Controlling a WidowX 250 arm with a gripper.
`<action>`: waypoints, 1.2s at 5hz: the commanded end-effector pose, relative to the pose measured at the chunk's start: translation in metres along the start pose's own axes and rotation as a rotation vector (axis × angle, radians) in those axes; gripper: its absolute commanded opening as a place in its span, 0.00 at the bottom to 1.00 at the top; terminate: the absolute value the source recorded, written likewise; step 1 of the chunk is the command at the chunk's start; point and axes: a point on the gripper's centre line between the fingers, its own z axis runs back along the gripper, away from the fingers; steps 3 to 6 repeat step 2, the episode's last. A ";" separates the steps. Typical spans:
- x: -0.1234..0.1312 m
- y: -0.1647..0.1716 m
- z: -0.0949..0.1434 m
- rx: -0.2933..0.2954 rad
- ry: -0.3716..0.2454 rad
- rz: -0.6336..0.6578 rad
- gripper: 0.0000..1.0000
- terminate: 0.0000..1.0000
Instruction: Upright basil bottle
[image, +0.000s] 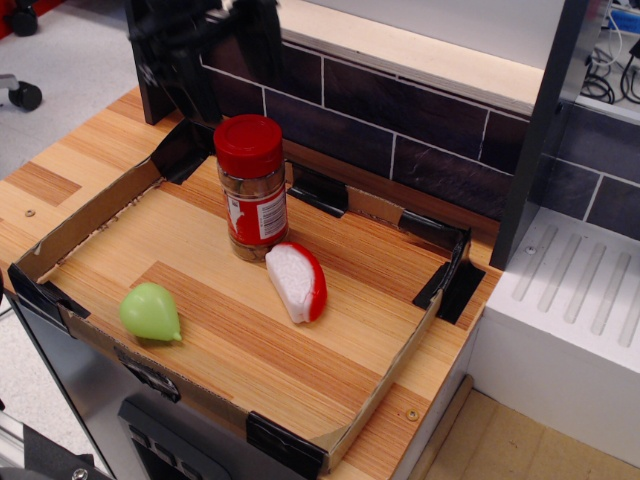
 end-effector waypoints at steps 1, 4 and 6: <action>-0.004 -0.016 0.038 -0.060 -0.165 -0.014 1.00 0.00; -0.004 -0.016 0.038 -0.060 -0.165 -0.014 1.00 1.00; -0.004 -0.016 0.038 -0.060 -0.165 -0.014 1.00 1.00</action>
